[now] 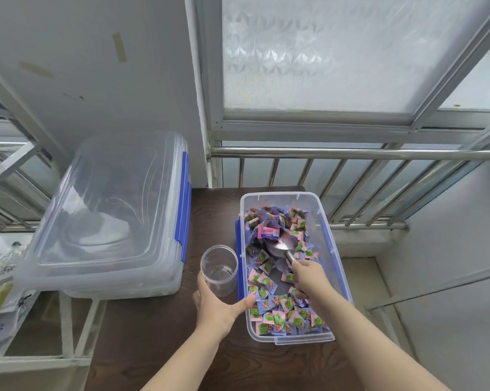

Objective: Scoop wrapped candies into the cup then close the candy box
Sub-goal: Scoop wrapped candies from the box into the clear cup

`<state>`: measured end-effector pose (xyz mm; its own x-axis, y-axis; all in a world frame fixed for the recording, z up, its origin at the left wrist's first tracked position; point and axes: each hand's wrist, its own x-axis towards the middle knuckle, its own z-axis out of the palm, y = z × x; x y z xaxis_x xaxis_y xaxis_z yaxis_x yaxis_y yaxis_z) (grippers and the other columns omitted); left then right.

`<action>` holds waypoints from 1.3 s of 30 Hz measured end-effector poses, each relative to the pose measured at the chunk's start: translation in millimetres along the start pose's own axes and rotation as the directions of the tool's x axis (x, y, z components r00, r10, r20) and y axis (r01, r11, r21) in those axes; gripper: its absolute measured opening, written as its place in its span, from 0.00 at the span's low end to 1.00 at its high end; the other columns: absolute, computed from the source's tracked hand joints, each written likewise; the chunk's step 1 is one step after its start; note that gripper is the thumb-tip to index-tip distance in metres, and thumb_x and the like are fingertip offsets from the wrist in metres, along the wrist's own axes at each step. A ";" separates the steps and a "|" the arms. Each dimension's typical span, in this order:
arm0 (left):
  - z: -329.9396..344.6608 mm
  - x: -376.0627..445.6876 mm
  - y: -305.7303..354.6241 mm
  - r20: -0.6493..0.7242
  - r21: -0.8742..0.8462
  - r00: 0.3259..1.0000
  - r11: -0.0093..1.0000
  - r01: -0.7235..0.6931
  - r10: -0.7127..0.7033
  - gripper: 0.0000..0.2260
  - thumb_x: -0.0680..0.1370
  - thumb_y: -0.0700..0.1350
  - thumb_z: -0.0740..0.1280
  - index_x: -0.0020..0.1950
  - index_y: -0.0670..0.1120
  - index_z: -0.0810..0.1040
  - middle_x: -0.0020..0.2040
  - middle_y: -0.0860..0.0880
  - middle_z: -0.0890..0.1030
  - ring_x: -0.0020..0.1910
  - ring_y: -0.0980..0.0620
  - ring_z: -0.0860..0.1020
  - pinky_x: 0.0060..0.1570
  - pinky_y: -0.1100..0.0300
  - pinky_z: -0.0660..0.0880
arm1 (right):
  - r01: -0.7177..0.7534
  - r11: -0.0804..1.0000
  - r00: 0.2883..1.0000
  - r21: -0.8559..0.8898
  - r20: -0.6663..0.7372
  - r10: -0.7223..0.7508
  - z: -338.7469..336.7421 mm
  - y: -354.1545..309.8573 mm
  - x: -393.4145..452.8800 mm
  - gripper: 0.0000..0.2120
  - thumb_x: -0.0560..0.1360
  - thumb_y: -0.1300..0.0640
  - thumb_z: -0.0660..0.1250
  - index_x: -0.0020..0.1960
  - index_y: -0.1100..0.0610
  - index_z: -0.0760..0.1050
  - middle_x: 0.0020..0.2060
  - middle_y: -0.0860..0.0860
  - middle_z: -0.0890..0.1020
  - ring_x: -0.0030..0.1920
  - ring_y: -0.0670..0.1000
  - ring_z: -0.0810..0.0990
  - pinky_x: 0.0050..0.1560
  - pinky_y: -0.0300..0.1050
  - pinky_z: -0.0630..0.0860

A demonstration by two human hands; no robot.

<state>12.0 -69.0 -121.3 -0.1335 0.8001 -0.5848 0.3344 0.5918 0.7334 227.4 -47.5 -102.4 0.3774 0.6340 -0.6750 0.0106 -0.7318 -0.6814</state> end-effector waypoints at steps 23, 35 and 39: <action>1.8 5.3 -4.8 -0.006 -0.024 1.000 1.000 0.010 -0.010 0.68 0.53 0.61 0.84 0.79 0.60 0.40 0.78 0.51 0.52 0.75 0.45 0.65 0.70 0.44 0.68 | -0.005 0.992 0.999 -0.129 0.040 0.010 37.7 6.3 39.8 0.11 0.83 0.60 0.53 0.53 0.62 0.73 0.36 0.55 0.77 0.31 0.51 0.72 0.32 0.43 0.69; -15.8 19.5 -0.6 -0.178 0.094 0.934 0.950 -0.297 0.310 0.46 0.68 0.50 0.81 0.79 0.54 0.57 0.77 0.52 0.62 0.76 0.50 0.63 0.72 0.48 0.65 | 0.121 0.968 0.992 -0.221 -0.007 -0.126 12.5 27.9 18.1 0.12 0.84 0.60 0.52 0.52 0.63 0.74 0.37 0.55 0.74 0.32 0.51 0.68 0.32 0.44 0.64; -19.4 24.0 6.0 -0.149 0.095 0.923 0.934 -0.344 0.355 0.41 0.67 0.46 0.82 0.75 0.55 0.65 0.71 0.54 0.71 0.71 0.52 0.70 0.69 0.50 0.70 | 0.184 0.951 0.982 -0.250 0.004 -0.189 -6.3 27.4 0.7 0.12 0.83 0.61 0.54 0.44 0.55 0.72 0.32 0.52 0.72 0.30 0.49 0.67 0.29 0.41 0.63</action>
<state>-7.3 -44.3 -124.3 -0.1433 0.9632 -0.2275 0.4469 0.2681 0.8534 233.7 -68.7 -119.7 0.3651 0.7616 -0.5354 0.3105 -0.6418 -0.7012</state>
